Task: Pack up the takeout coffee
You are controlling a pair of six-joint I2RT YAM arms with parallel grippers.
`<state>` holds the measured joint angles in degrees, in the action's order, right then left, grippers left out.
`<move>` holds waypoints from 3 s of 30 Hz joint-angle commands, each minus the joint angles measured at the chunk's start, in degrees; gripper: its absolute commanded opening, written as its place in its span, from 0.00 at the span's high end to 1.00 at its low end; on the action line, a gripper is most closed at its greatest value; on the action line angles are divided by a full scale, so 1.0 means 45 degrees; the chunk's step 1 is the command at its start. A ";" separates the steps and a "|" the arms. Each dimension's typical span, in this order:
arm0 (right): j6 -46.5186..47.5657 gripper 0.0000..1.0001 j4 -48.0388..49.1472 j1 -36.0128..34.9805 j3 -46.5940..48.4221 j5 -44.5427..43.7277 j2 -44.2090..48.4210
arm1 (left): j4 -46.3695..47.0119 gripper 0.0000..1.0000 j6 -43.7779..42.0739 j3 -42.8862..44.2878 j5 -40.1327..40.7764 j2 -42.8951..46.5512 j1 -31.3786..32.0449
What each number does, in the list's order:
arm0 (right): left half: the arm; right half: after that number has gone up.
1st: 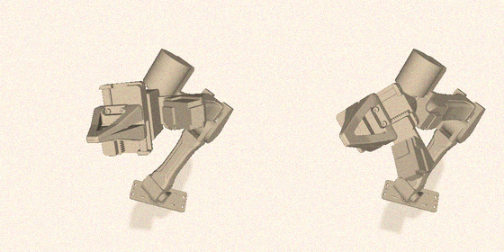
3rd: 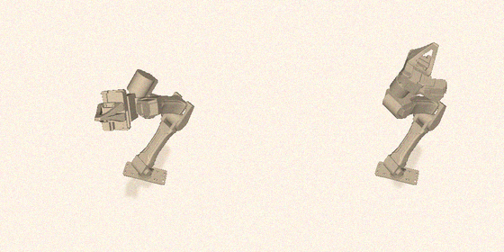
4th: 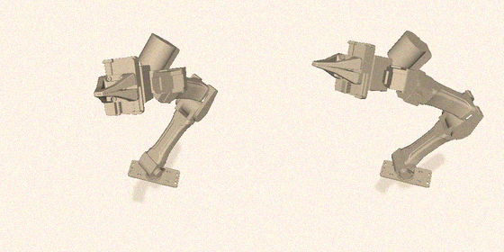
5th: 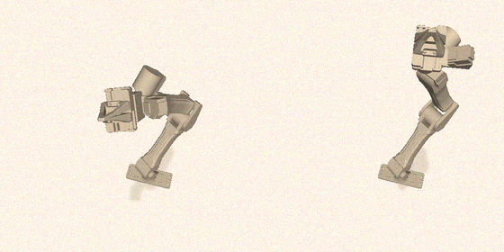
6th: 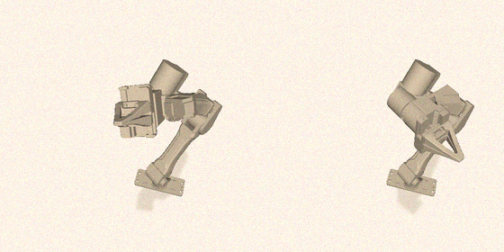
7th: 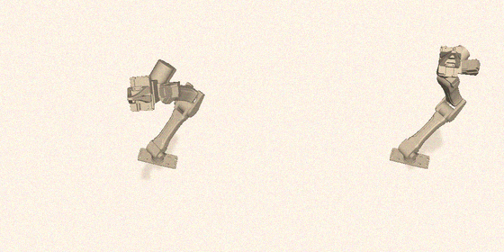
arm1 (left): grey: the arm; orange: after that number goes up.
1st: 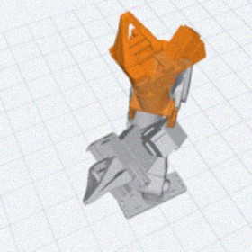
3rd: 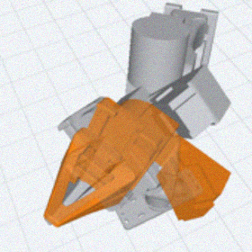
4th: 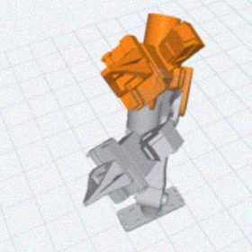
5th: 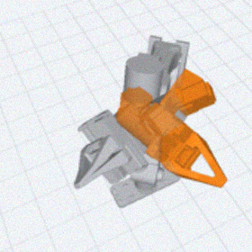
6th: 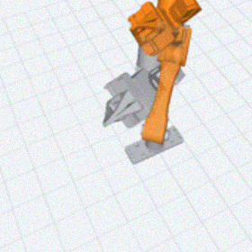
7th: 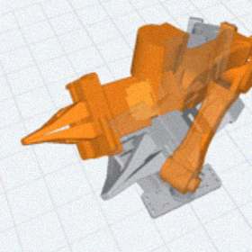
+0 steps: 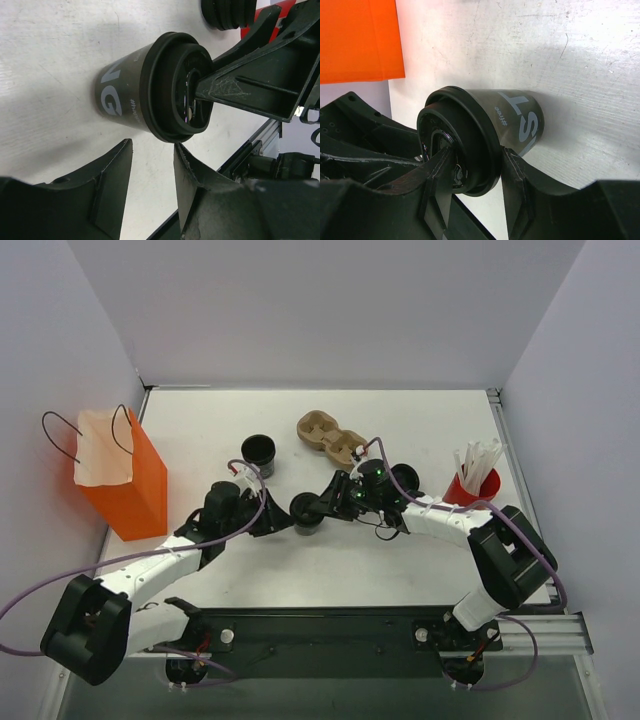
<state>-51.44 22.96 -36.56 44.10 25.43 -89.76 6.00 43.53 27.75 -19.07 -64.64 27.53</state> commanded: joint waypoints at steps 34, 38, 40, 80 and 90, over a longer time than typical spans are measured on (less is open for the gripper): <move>-0.0131 0.78 -0.2387 -0.0275 0.0005 -0.1921 -0.0562 | -0.0319 0.36 -0.0630 0.1372 0.2325 0.0400 0.0074; -0.0228 0.77 -0.2193 -0.0275 0.0045 -0.1648 -0.0504 | 0.0363 0.35 -0.0962 0.1686 0.1643 -0.0300 0.0074; -0.0287 0.76 -0.2056 -0.0294 0.0025 -0.1530 -0.0445 | 0.1259 0.34 -0.0981 0.1568 0.1173 -0.0614 0.0074; 0.2386 0.42 -0.2719 0.1813 0.0552 0.1826 0.2035 | 0.1263 0.46 -0.3305 0.2154 0.0489 -0.4951 0.0132; 0.5354 0.63 -0.4473 0.3104 0.3382 0.5168 -0.0444 | 0.2651 0.46 -0.3656 0.2017 -0.0937 -0.6083 0.0211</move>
<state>-34.89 8.05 -23.03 53.76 40.97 -87.61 23.90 31.99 38.68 -21.76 -87.48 28.03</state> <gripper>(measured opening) 0.380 0.545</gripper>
